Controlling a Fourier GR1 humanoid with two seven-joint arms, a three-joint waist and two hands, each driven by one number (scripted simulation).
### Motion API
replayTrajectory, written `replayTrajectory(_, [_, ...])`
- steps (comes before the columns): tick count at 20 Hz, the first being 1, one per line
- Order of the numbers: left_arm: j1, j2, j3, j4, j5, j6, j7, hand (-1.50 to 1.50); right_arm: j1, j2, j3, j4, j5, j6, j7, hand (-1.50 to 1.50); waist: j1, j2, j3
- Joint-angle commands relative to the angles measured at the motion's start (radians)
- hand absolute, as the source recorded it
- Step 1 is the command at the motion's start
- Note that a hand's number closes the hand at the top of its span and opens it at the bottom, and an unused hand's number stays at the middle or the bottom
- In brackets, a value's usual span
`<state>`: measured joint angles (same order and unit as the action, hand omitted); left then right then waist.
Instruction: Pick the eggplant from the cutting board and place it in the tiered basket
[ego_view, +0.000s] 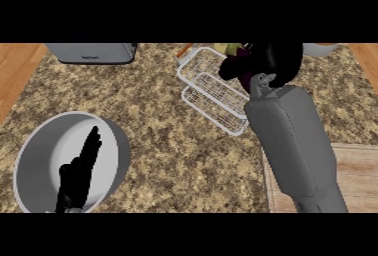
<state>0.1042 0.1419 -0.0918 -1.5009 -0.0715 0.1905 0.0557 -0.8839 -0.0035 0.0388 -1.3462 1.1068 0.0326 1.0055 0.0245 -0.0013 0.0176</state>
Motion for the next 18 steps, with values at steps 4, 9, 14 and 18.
replayTrajectory(4, [-0.015,-0.010,0.024,0.032,0.037,-0.028,0.019,0.00,0.030,0.003,-0.058,0.079,-0.234,-0.290,-0.030,-1.50,0.004,0.008,-0.017])
replayTrajectory(9, [-0.048,-0.043,0.005,0.077,0.003,-0.003,0.015,0.00,0.046,0.003,-0.016,0.113,-0.350,-0.551,-0.130,-1.50,0.005,0.010,-0.017])
replayTrajectory(14, [0.066,-0.040,0.004,0.038,-0.003,-0.003,-0.047,0.00,0.066,0.003,-0.065,0.003,-0.351,-0.625,-0.189,-1.50,-0.017,-0.001,-0.018])
replayTrajectory(18, [0.022,-0.044,0.011,0.031,-0.005,0.001,-0.007,0.00,0.078,-0.048,-0.106,-0.092,-0.213,-0.684,-0.112,-1.50,-0.037,-0.005,-0.018])
